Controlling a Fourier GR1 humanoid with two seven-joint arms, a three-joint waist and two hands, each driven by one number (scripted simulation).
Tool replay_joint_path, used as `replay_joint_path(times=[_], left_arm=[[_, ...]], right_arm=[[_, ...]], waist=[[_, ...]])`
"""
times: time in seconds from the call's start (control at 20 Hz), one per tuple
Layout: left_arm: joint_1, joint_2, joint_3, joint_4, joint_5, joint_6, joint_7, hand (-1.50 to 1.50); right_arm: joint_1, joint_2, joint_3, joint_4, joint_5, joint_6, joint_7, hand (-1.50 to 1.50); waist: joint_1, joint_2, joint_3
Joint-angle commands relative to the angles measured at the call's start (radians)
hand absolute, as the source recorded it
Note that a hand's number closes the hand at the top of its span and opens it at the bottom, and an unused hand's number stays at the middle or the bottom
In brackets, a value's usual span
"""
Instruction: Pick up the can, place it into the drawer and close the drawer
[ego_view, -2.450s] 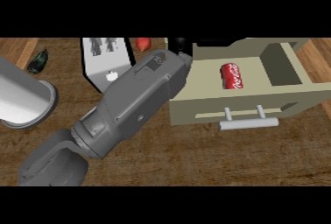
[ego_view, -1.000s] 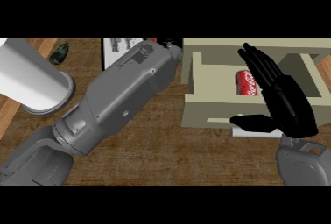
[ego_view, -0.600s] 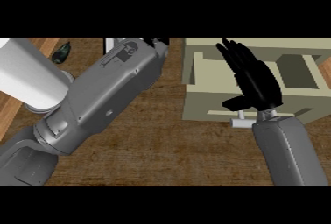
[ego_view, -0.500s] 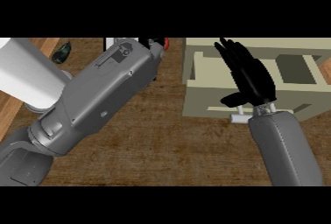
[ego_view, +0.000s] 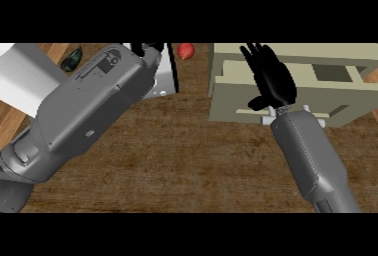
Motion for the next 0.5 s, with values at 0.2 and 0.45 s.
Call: replay_joint_path(times=[0.2,0.45], left_arm=[[0.037,0.056,0.0,-0.115,-0.028,0.023,0.075,-1.5],[0.094,0.092,0.028,-0.149,-0.037,-0.01,0.052,-1.5]], right_arm=[[-0.119,-0.008,-0.083,0.307,0.021,-0.209,-0.023,-1.5],[-0.228,-0.017,-0.128,0.422,0.014,-0.267,-0.027,-1.5]], waist=[[0.019,0.02,0.014],[0.027,0.027,0.013]])
